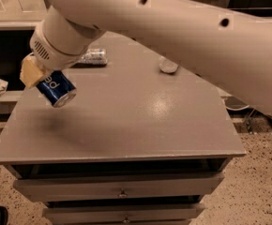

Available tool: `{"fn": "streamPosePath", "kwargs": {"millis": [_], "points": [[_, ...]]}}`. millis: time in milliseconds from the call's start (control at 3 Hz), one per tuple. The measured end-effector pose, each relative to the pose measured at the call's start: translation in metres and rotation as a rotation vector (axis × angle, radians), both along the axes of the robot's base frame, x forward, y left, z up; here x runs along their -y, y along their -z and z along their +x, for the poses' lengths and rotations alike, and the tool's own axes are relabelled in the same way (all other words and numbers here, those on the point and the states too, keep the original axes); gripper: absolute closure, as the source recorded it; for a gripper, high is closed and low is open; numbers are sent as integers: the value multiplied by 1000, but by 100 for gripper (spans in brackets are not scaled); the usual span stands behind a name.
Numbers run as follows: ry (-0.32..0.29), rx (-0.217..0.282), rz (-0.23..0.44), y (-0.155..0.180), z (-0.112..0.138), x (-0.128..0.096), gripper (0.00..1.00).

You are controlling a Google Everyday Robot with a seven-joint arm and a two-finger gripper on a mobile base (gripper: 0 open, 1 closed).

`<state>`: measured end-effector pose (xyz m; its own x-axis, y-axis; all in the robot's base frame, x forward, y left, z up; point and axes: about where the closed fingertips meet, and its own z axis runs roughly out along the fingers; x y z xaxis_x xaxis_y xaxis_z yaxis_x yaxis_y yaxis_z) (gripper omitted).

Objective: Place pepsi can upright

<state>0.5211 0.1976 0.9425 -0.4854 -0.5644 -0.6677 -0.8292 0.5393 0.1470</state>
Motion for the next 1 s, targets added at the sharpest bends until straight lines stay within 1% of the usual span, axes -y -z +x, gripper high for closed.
{"fn": "streamPosePath", "kwargs": {"millis": [333,667,1000], "points": [[-26,87,95,-23,7,0,100],[-28,95,91,-24,8,-1,100],[-20,140,122,-26,8,1,100]]}}
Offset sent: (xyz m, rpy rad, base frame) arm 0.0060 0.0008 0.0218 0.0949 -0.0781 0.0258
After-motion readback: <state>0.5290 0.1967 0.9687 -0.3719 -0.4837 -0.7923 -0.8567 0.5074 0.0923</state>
